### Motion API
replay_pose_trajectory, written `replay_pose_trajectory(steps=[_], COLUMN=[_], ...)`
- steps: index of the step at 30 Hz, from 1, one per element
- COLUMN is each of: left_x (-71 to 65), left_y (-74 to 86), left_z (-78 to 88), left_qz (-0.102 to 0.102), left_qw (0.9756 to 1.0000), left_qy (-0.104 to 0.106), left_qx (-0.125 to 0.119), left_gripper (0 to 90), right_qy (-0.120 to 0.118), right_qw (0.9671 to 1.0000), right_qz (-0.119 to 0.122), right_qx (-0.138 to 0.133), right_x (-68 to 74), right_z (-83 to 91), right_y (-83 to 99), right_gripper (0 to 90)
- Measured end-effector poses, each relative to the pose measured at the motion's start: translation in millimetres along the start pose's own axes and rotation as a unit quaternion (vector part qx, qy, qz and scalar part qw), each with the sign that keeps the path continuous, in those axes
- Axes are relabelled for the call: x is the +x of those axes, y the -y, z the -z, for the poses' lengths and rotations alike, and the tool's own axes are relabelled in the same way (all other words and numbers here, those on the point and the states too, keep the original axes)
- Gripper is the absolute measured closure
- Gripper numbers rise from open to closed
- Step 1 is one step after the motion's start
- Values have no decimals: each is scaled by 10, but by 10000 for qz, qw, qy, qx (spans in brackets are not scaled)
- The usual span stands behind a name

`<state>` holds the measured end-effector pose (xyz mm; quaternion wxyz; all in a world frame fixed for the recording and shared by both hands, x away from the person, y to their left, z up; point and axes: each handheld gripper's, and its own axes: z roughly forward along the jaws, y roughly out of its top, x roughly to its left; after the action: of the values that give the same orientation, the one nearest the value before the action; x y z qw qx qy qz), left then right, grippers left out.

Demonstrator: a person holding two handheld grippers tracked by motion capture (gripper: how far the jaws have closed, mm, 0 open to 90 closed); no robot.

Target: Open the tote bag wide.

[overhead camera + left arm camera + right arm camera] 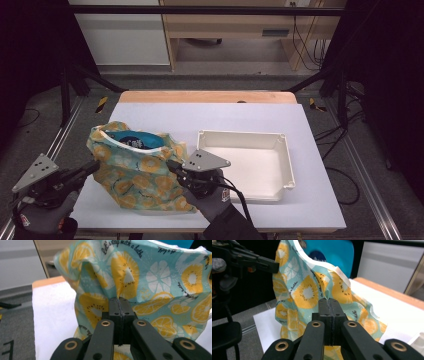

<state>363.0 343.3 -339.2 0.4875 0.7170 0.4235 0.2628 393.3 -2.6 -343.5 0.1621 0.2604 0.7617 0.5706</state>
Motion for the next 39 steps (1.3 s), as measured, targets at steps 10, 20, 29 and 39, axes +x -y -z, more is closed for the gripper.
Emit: replay_pose_trajectory(steps=[10,20,29,39], left_x=[44,87,85,94], left_y=[-48,-292,-304,-213], left_z=[-5,-31,-154,43], left_qz=[-14,-148,-123,-149], left_qw=[9996,9985,9985,9976], left_qy=[-237,-394,-530,-641], left_qx=[-136,-358,-46,-189], left_gripper=[751,533,826,895], right_qy=[30,32,28,32], right_qw=[9999,9999,9999,9999], right_qz=[-60,-78,-39,139], right_qx=[87,114,95,39], right_x=[-39,-34,-28,69], right_z=[-97,-129,-139,-234], right_y=[84,85,72,-58], right_gripper=[900,900,900,900])
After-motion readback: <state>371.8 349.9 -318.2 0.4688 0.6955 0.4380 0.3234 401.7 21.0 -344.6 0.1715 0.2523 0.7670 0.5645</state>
